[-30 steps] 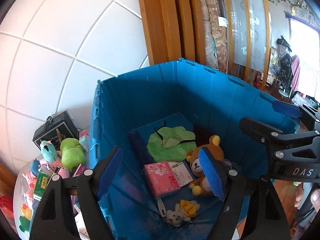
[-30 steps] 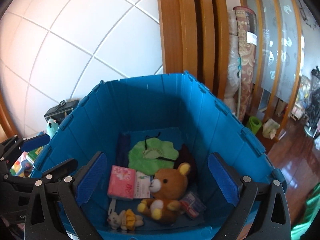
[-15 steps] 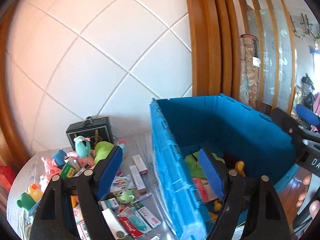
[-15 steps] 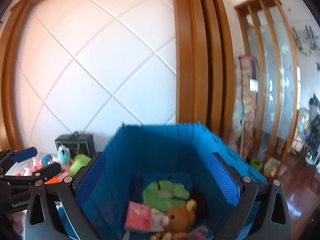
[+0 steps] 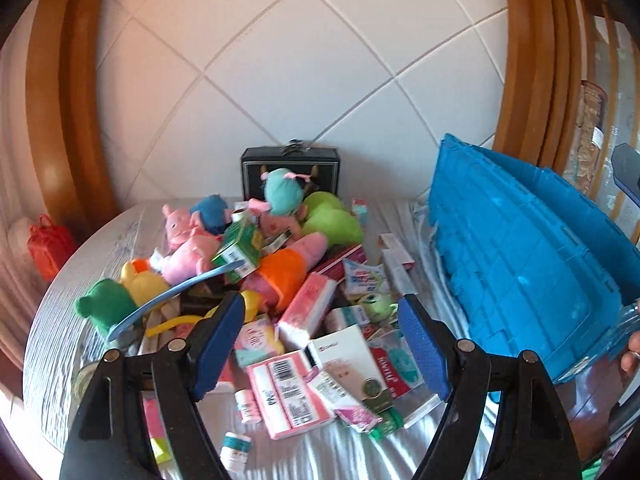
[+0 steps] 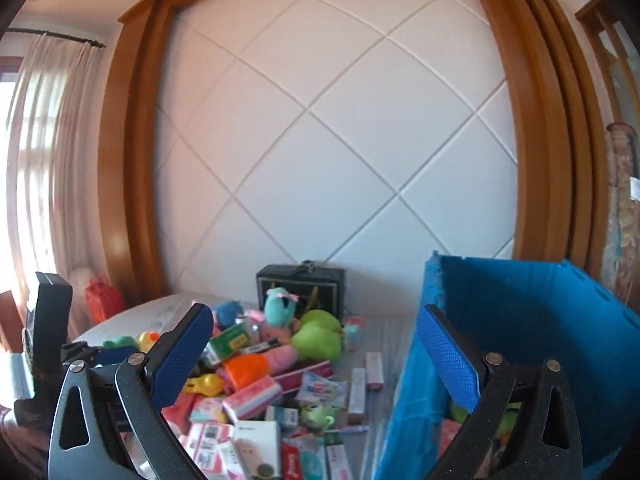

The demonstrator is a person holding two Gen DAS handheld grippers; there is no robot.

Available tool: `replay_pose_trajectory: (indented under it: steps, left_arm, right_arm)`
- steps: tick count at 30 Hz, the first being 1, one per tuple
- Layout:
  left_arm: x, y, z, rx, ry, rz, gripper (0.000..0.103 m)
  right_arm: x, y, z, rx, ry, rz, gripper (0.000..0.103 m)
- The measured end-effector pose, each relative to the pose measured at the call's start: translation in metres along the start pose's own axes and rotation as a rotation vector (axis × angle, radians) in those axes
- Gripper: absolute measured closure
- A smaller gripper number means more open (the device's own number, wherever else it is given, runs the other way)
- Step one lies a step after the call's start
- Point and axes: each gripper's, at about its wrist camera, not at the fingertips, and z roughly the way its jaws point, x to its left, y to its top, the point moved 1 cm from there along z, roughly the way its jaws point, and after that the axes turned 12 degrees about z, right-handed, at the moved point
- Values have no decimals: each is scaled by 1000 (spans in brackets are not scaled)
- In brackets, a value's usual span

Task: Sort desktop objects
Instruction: 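Move both tools back over the heap toward the medicine bottle and ointment box, then grasp the white teal-labelled bottle with the left tool while the right tool grasps a pink ointment box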

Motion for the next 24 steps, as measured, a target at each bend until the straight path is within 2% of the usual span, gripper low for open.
replay_pose_trajectory:
  steps: [5, 10, 17, 20, 22, 23, 24]
  left_arm:
    - [51, -53, 13, 79, 64, -23, 25]
    - [79, -113, 44, 243, 104, -38, 25]
    - [73, -174, 72, 361, 27, -44, 25]
    - [65, -195, 86, 415, -4, -43, 25]
    - [62, -206, 96, 445, -14, -46, 36]
    - [61, -210, 101, 457, -20, -47, 38]
    - [60, -213, 104, 460, -23, -51, 42]
  right_arm:
    - [42, -37, 29, 108, 53, -22, 0]
    - [58, -87, 58, 260, 57, -17, 0]
    - [47, -164, 89, 468, -21, -19, 0]
    - [34, -200, 98, 586, -61, -6, 0]
    - [25, -222, 102, 656, -83, 11, 0]
    - [21, -230, 103, 683, -94, 14, 2]
    - [19, -237, 104, 706, -105, 11, 11]
